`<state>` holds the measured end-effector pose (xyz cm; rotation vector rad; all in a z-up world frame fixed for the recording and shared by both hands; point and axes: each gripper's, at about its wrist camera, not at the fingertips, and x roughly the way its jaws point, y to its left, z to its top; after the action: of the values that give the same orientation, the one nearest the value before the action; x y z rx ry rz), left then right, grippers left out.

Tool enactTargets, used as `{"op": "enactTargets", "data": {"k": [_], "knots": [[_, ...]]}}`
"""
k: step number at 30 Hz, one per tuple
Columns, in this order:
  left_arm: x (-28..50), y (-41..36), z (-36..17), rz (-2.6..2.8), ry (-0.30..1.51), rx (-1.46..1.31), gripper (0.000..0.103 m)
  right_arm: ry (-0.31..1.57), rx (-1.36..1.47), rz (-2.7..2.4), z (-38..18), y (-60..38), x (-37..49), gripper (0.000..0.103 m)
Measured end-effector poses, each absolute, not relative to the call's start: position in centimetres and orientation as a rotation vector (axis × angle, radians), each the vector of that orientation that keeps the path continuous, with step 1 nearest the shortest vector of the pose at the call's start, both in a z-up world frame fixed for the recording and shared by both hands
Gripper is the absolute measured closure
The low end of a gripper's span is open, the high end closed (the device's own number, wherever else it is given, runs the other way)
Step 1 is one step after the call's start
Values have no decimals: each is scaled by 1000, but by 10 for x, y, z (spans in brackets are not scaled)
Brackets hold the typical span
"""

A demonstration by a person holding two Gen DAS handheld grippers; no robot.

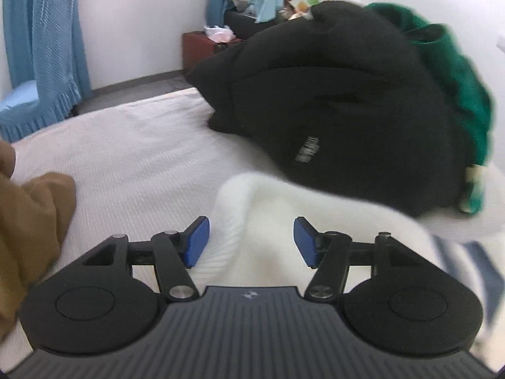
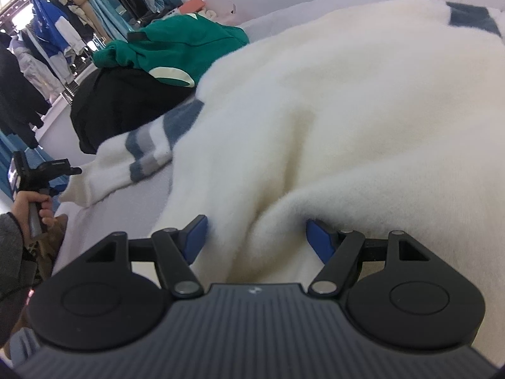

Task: Fold large clothes
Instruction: 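Release the blanket edge with the left gripper and smooth the blanket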

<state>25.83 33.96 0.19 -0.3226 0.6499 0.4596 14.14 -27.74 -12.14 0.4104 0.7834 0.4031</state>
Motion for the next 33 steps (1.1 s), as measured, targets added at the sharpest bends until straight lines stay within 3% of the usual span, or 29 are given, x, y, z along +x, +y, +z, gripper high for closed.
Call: {"op": "enactTargets", "data": {"k": [8,20,29,33], "knots": [[186,236,33,262,655,-393,38,710,371,400,-97,-277,112,31],[125,73,15,-63,764,-472,38,729,333,294,-93,-281,89,32],[92,20,-26,-154,805,-458,38,658,363,6,-76,-332,61,32],[88,25,-39,-180,806,-496,32,634,418,-151,-77,-366,67,32]]}}
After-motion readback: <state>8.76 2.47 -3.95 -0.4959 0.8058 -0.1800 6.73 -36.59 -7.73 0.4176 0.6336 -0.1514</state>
